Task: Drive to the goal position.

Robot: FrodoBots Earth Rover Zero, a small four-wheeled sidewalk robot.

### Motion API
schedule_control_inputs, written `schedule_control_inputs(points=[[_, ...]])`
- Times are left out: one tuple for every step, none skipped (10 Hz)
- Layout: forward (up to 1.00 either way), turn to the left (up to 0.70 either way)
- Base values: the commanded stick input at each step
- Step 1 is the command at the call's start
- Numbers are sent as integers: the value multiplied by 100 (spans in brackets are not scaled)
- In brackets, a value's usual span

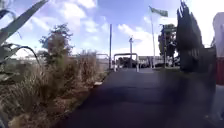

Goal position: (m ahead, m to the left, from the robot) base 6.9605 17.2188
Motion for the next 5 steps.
schedule_control_inputs(points=[[7, 0], [6, 0], [6, 0], [10, 0], [52, -5]])
